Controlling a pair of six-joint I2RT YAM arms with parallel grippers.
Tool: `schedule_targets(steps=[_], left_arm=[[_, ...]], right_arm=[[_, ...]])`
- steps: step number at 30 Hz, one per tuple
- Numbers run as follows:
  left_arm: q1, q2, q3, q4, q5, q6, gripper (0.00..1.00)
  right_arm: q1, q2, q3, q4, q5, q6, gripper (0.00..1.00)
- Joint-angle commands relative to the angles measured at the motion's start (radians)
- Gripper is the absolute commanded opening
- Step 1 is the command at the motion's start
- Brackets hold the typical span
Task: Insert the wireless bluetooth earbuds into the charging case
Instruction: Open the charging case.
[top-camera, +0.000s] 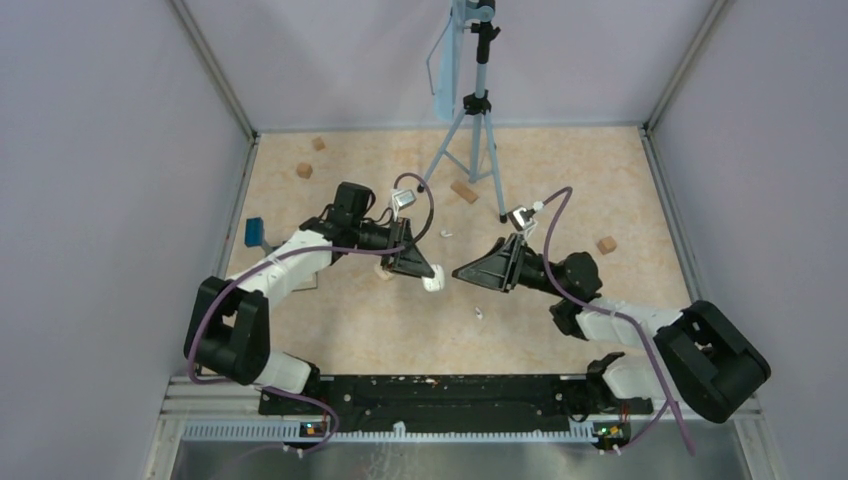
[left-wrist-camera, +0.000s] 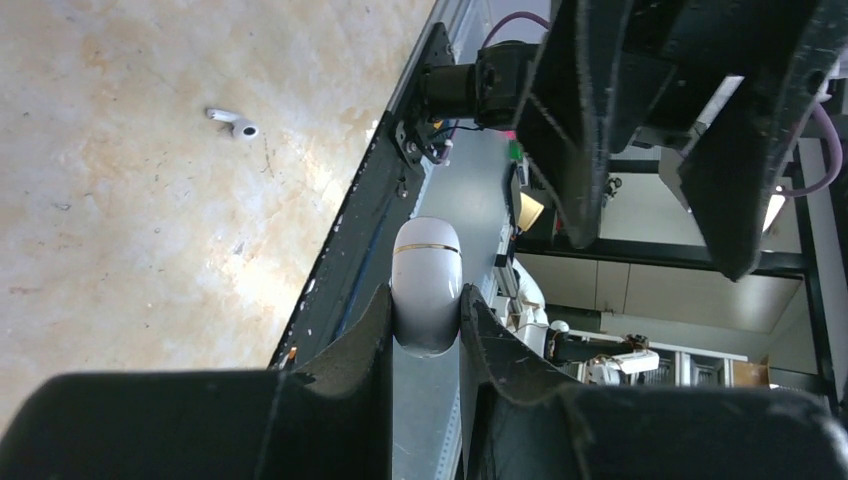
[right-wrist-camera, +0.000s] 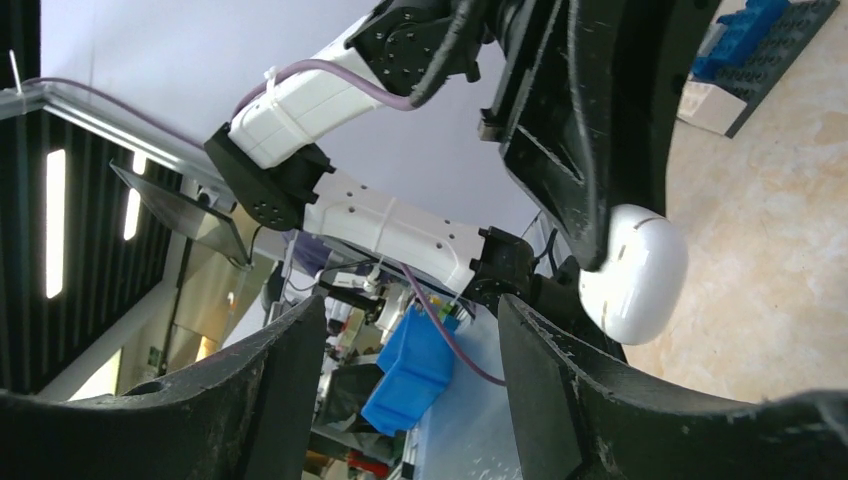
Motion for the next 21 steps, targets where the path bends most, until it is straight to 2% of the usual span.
schedule_targets(steps=[1, 5, 7, 10, 12, 16, 21], left_arm=[[-0.003, 0.002, 0.016, -0.014, -0.021, 0.05, 0.0], [-0.004, -0.004, 0.021, -0.02, -0.01, 0.059, 0.0], [-0.004, -0.008, 0.021, -0.023, -0.006, 0.066, 0.0], [-0.003, -0.015, 0.02, -0.017, 0.023, 0.071, 0.0], [-0.004, -0.016, 0.019, -0.006, 0.05, 0.068, 0.0], [-0.005, -0.029, 0.019, 0.04, 0.101, 0.045, 0.0], [-0.005, -0.06, 0.012, 0.109, 0.129, -0.008, 0.0]], right_arm=[[0.004, -0.047, 0.035, -0.041, 0.01, -0.072, 0.62], [0.004, -0.094, 0.05, -0.17, 0.038, -0.137, 0.62], [0.004, -0.133, 0.076, -0.334, 0.059, -0.205, 0.63], [0.004, -0.175, 0.122, -0.558, 0.104, -0.31, 0.7], [0.005, -0.164, 0.155, -0.638, 0.093, -0.359, 0.76], [0.007, -0.07, 0.177, -0.567, 0.011, -0.332, 0.79], [0.026, 0.023, 0.167, -0.402, -0.027, -0.265, 0.73]])
